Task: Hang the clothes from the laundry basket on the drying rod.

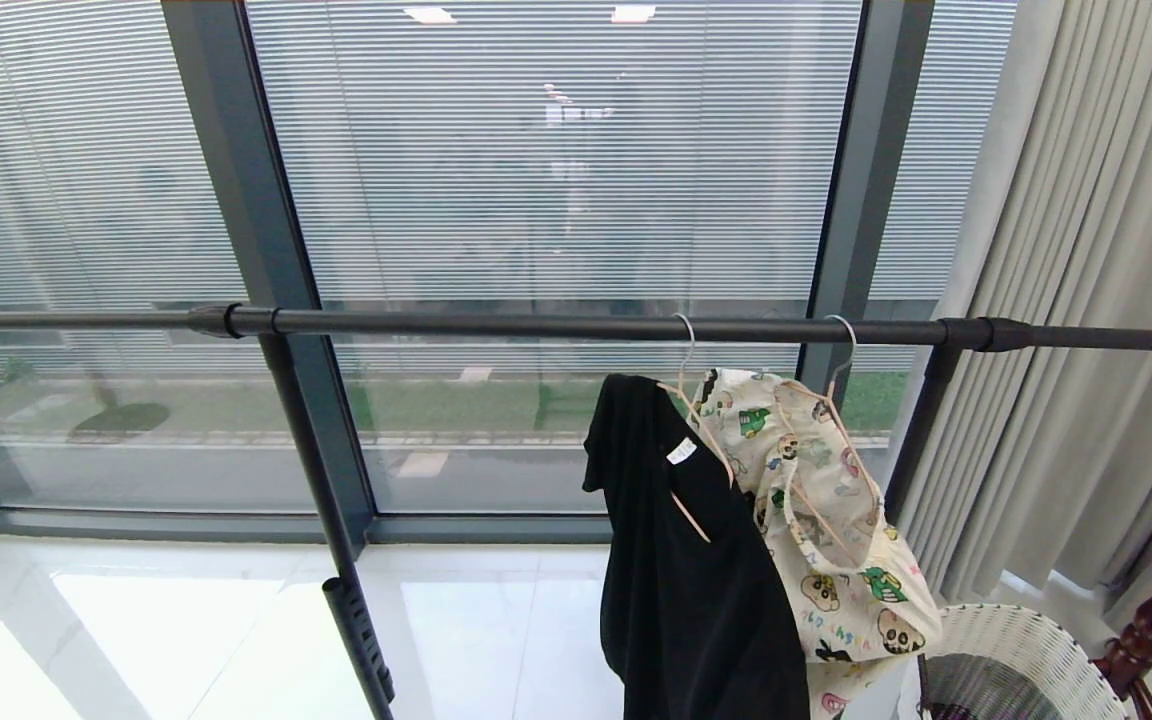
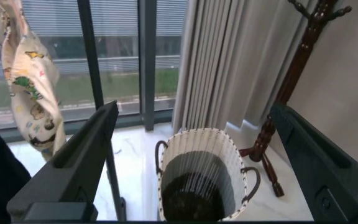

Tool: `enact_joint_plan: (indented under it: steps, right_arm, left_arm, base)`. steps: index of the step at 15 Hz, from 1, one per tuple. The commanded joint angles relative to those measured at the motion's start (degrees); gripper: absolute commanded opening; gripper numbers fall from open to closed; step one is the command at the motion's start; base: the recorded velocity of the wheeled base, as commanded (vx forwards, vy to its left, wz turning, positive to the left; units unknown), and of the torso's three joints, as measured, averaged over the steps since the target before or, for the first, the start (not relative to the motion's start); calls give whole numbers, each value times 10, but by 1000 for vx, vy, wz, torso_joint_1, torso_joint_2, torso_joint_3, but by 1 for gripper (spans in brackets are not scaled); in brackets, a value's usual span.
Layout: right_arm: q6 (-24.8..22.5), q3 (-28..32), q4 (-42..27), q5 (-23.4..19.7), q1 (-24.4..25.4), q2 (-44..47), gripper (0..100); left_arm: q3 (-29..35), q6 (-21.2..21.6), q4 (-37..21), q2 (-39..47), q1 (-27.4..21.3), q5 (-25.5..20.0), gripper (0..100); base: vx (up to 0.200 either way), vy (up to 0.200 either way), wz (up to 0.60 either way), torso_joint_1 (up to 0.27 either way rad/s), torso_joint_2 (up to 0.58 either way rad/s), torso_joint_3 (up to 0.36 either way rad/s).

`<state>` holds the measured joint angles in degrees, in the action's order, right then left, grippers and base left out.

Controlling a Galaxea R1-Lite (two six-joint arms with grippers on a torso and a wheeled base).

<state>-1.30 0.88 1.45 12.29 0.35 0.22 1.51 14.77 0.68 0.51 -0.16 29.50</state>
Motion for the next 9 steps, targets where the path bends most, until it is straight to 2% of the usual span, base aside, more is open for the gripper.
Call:
enact_joint_plan:
  steps: [1,2,4,5,6,7,9]
  right_arm:
    - [4,-9,5,0,0,-2,100]
    - [4,-9,14,0,0,-2,100]
    - [3,-9,14,-1,0,-2,100]
    - [5,-9,15,-1,0,-2,100]
    - [6,-9,22,-1,0,-2,100]
    - [10,-9,40,-1,0,-2,100]
    - [11,-9,45,-1,0,-2,100]
  left_arm:
    - [0,0,0,-4,1,-1,100]
    - [0,0,0,-5,0,-5,100]
    - [-4,-13,3,-5,0,-64,100]
    - [-14,-35,20,-5,0,-109,100]
    - [-15,-63,28,-5,0,-135,100]
    - [-15,-109,28,-4,1,-171,100]
    - [-15,-114,27,-4,0,-210,100]
  base:
    - [0,0,0,0,0,0]
    - [0,0,0,0,0,0]
    - [0,0,0,0,0,0]
    - [0,0,0,0,0,0]
    - [0,0,0,0,0,0]
    - [0,0,0,0,0,0]
    - [0,0,0,0,0,0]
